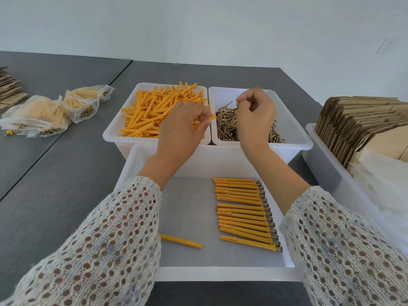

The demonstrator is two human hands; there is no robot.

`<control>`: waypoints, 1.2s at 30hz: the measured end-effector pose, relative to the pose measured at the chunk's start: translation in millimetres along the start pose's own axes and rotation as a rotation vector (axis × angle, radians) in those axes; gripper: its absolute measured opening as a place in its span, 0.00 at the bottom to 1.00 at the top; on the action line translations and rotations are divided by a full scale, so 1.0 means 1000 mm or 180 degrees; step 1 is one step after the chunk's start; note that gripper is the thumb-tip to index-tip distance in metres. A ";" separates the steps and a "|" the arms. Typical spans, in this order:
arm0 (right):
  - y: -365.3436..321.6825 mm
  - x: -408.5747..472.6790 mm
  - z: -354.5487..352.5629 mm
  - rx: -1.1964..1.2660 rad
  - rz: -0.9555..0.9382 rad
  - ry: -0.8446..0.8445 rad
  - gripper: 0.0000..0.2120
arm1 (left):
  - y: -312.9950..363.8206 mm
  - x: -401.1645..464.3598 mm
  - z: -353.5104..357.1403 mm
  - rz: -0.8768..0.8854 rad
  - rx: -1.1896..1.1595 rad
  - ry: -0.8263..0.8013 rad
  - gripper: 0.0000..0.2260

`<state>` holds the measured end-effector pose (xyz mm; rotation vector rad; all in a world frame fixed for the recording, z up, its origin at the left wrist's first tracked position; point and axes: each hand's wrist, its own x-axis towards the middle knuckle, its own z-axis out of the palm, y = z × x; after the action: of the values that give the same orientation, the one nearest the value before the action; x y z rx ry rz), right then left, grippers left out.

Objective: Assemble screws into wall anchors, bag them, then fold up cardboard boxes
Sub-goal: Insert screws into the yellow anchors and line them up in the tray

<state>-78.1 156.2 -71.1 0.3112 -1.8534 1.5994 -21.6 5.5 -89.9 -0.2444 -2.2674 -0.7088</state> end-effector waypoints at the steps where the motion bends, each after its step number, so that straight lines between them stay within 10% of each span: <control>1: 0.000 -0.001 0.001 -0.0010 -0.0022 -0.0064 0.12 | 0.000 0.000 0.000 0.0005 0.0011 0.0004 0.03; 22: -0.009 -0.020 0.008 -0.0709 -0.1021 -0.2015 0.25 | 0.001 0.004 0.003 -0.0614 -0.0424 -0.0135 0.03; 28: -0.019 -0.016 0.005 -0.0580 -0.1331 -0.1340 0.30 | 0.002 0.009 -0.002 -0.1024 -0.1029 0.0400 0.02; 32: -0.007 -0.001 -0.004 -0.0332 -0.0552 -0.0386 0.25 | 0.009 0.015 -0.014 -0.1310 -0.1773 0.0216 0.02; 36: 0.017 0.021 -0.019 -0.0271 0.1291 -0.0160 0.15 | 0.025 0.014 -0.026 -0.1392 -0.2816 -0.1491 0.05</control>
<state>-97.3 182.6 -71.0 -0.0703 -2.1150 1.7786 -6.6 11.5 -54.4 -0.3535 -2.2955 -2.0549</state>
